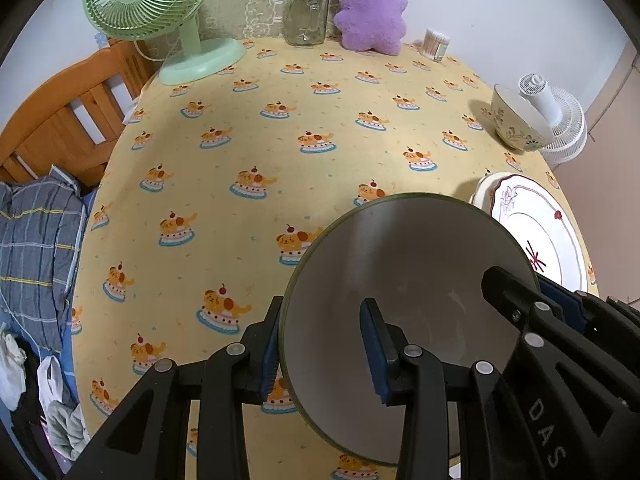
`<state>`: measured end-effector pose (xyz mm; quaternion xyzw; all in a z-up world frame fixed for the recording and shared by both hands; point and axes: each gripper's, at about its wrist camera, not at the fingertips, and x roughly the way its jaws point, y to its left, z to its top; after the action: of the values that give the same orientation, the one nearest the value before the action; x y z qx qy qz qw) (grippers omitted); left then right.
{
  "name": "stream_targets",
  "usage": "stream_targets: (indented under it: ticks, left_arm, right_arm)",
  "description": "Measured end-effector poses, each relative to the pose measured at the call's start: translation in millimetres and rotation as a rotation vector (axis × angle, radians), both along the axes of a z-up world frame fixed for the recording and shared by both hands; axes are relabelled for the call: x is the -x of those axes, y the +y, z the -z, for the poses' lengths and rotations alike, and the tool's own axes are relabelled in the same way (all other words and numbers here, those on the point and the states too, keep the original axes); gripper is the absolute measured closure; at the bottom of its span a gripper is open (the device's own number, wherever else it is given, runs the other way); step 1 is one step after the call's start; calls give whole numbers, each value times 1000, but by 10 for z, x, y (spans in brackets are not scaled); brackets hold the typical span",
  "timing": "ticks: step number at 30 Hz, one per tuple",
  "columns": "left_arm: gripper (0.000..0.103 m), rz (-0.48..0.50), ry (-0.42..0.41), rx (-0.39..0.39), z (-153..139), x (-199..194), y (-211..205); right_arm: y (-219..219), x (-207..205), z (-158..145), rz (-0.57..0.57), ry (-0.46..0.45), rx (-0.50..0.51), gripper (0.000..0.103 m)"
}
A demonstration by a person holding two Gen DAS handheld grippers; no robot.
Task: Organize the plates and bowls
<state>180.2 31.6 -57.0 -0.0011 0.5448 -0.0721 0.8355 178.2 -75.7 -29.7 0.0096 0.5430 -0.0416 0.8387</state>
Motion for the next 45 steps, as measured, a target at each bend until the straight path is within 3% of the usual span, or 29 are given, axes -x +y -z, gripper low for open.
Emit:
stream_targets:
  ticks: [18,20,22,28,31,36,40,45]
  left_arm:
    - [64,14,-5,-102,47,-156,-156]
    - [59,19,0,-105,47,-160,-171]
    - [43,29,4,-107,29,-156,-188]
    - [28,42,-25,-97,-80,-94,-159]
    - [22,37,-45,-87,-140,-56,-111]
    - [14,60,-72,-23,-237,19,-30]
    - [13,71,-111,-22,-352,81,-16]
    - [8,68,-158,-13,-510,127,0]
  right_arm:
    - [-159,-193,171,-2,3,-71,84]
    - [-179,-184,172,2,3,-86,84]
    - [-205,-177,175,6,12,-106,84]
    - [-312,-117,134,47,22,-181,84]
    - [-323,-53,58,76,8,-160,71]
    - [-353,87,-80,119,-54,-107,29]
    - [-346,172,-205,122,-103,-58,24]
    - [-363,209,-328,114,-149,-72,24]
